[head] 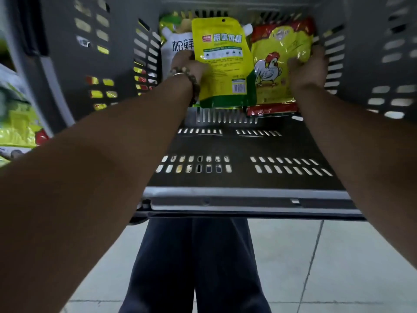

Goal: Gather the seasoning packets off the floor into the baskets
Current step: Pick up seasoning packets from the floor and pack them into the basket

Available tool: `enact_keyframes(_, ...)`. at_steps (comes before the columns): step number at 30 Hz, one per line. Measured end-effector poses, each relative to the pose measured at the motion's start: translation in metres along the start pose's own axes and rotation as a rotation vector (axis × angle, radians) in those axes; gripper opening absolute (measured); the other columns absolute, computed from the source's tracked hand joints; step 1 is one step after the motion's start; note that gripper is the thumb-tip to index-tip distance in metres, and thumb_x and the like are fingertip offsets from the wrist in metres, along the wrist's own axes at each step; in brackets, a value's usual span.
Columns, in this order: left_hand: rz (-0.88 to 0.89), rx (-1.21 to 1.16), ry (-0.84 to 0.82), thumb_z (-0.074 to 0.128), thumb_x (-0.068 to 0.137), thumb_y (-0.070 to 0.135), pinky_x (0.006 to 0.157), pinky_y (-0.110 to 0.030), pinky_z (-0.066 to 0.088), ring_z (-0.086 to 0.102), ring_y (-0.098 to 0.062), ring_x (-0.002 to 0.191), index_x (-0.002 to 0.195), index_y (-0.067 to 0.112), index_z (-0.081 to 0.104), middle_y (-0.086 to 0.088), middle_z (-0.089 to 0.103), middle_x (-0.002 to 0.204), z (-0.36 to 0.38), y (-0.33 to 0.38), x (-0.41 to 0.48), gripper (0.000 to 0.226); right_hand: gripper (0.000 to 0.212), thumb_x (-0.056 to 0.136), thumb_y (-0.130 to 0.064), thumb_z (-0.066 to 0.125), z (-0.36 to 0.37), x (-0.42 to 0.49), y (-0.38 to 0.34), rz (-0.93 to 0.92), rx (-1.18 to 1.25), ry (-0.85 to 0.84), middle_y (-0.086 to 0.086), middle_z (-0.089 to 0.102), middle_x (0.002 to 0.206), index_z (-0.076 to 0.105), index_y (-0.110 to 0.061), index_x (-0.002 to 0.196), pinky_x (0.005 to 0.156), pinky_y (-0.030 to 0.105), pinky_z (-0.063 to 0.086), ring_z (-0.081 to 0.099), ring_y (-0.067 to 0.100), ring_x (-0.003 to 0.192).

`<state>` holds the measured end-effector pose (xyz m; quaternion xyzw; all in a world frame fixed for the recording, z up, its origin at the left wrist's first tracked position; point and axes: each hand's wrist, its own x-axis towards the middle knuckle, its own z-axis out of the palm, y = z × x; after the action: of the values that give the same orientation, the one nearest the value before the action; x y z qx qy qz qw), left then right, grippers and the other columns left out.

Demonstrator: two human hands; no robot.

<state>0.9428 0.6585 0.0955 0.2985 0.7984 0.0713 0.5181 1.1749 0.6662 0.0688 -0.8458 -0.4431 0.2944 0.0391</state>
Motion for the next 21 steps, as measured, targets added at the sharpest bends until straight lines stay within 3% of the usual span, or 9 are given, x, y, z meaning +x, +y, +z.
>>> enact_keyframes(2, -0.014, -0.09, -0.028, 0.058, 0.092, 0.017, 0.067, -0.009, 0.033, 0.048, -0.018, 0.126, 0.138, 0.007, 0.04, -0.008, 0.048, 0.139, -0.01, -0.002, -0.008, 0.05, 0.059, 0.089, -0.03, 0.058, -0.009, -0.011, -0.006, -0.043, -0.047, -0.027, 0.012, 0.043, 0.14, 0.037, -0.009, 0.139, 0.094, 0.026, 0.038, 0.045, 0.025, 0.125)
enact_keyframes(5, -0.031, -0.219, -0.005, 0.059, 0.091, 0.014, 0.063, -0.005, 0.036, 0.048, -0.017, 0.124, 0.14, 0.009, 0.036, -0.008, 0.046, 0.14, -0.032, 0.007, -0.046, 0.054, 0.075, 0.084, -0.04, 0.067, -0.033, -0.037, -0.021, -0.115, -0.044, -0.05, 0.013, 0.038, 0.145, 0.032, -0.01, 0.143, 0.102, 0.03, 0.037, 0.04, 0.026, 0.131)
enact_keyframes(7, 0.051, -0.257, 0.056, 0.064, 0.087, 0.011, 0.058, -0.001, 0.036, 0.055, -0.012, 0.108, 0.136, 0.007, 0.041, -0.009, 0.052, 0.134, -0.048, 0.01, -0.073, 0.054, 0.077, 0.082, -0.041, 0.069, -0.048, -0.061, -0.039, -0.175, 0.006, -0.063, 0.01, 0.04, 0.145, 0.035, -0.011, 0.144, 0.104, 0.028, 0.035, 0.039, 0.023, 0.132)
enact_keyframes(10, 0.21, -0.345, 0.134, 0.068, 0.079, -0.001, 0.062, 0.0, 0.036, 0.056, 0.003, 0.085, 0.124, 0.0, 0.05, -0.001, 0.059, 0.109, -0.073, 0.009, -0.119, 0.048, 0.076, 0.082, -0.037, 0.07, -0.069, -0.097, -0.063, -0.273, 0.055, -0.112, 0.008, 0.042, 0.145, 0.035, -0.009, 0.143, 0.1, 0.022, 0.032, 0.04, 0.021, 0.131)
enact_keyframes(12, 0.298, -0.315, 0.138, 0.073, 0.074, 0.01, 0.072, 0.001, 0.036, 0.053, -0.001, 0.093, 0.119, 0.01, 0.053, 0.003, 0.057, 0.107, -0.094, 0.005, -0.155, 0.049, 0.074, 0.082, -0.036, 0.07, -0.079, -0.124, -0.079, -0.343, 0.052, -0.133, 0.008, 0.044, 0.143, 0.037, -0.01, 0.142, 0.098, 0.022, 0.033, 0.043, 0.022, 0.128)
enact_keyframes(14, 0.385, -0.362, 0.147, 0.071, 0.067, 0.023, 0.081, -0.005, 0.039, 0.053, -0.003, 0.096, 0.124, 0.006, 0.051, 0.002, 0.056, 0.111, -0.119, -0.007, -0.182, 0.063, 0.07, 0.082, -0.031, 0.071, -0.083, -0.152, -0.096, -0.399, 0.072, -0.166, 0.009, 0.046, 0.141, 0.039, -0.009, 0.141, 0.099, 0.022, 0.032, 0.044, 0.024, 0.127)
enact_keyframes(16, 0.438, -0.399, 0.201, 0.066, 0.067, 0.023, 0.085, -0.008, 0.04, 0.053, 0.002, 0.097, 0.123, 0.003, 0.051, 0.004, 0.055, 0.11, -0.144, -0.025, -0.206, 0.061, 0.066, 0.083, -0.027, 0.07, -0.082, -0.185, -0.114, -0.455, 0.106, -0.192, 0.009, 0.048, 0.139, 0.041, -0.008, 0.139, 0.097, 0.018, 0.03, 0.044, 0.023, 0.128)
enact_keyframes(19, 0.412, -0.439, 0.298, 0.068, 0.07, 0.02, 0.081, -0.007, 0.041, 0.051, 0.011, 0.096, 0.121, 0.007, 0.052, 0.012, 0.052, 0.107, -0.179, -0.066, -0.231, 0.056, 0.059, 0.085, -0.021, 0.069, -0.073, -0.245, -0.147, -0.545, 0.181, -0.269, 0.007, 0.049, 0.137, 0.044, -0.007, 0.136, 0.094, 0.007, 0.027, 0.043, 0.018, 0.128)
enact_keyframes(21, 0.307, -0.489, 0.333, 0.069, 0.07, 0.018, 0.08, -0.009, 0.042, 0.05, -0.004, 0.102, 0.124, 0.011, 0.05, 0.006, 0.052, 0.111, -0.197, -0.101, -0.24, 0.057, 0.053, 0.086, -0.016, 0.067, -0.064, -0.286, -0.168, -0.596, 0.261, -0.31, 0.008, 0.052, 0.131, 0.047, -0.005, 0.133, 0.086, -0.002, 0.029, 0.047, 0.018, 0.121)
